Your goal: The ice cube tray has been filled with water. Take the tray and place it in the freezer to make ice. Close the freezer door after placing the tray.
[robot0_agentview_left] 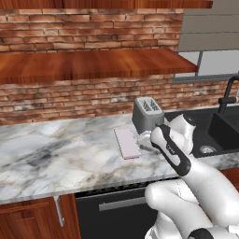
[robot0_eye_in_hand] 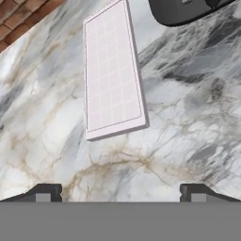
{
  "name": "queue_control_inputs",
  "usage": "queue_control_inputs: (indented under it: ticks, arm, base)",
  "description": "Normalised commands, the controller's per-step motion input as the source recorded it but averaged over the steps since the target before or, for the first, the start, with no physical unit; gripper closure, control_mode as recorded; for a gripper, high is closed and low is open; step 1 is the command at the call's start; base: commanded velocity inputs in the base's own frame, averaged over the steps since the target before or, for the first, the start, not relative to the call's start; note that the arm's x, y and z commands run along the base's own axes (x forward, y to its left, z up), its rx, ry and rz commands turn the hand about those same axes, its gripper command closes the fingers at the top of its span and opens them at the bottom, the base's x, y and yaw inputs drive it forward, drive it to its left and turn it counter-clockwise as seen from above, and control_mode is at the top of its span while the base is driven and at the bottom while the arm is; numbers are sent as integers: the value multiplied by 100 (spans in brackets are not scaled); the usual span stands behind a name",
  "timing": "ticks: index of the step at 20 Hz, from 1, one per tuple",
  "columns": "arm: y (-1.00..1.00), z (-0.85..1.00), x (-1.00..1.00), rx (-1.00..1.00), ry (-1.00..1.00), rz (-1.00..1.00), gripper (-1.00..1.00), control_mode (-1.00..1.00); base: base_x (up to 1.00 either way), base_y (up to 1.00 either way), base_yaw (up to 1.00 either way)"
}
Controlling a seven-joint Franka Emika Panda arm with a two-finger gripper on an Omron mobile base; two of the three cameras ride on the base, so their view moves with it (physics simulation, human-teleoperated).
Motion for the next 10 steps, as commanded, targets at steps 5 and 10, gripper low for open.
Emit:
queue_control_inputs:
  ticks: [5,10]
  arm:
    - [0,-30,11,0,0,0,-100,-100]
    - [0,-38,10,0,0,0,-100,-100]
  base:
    - [0,0,0]
    - [0,0,0]
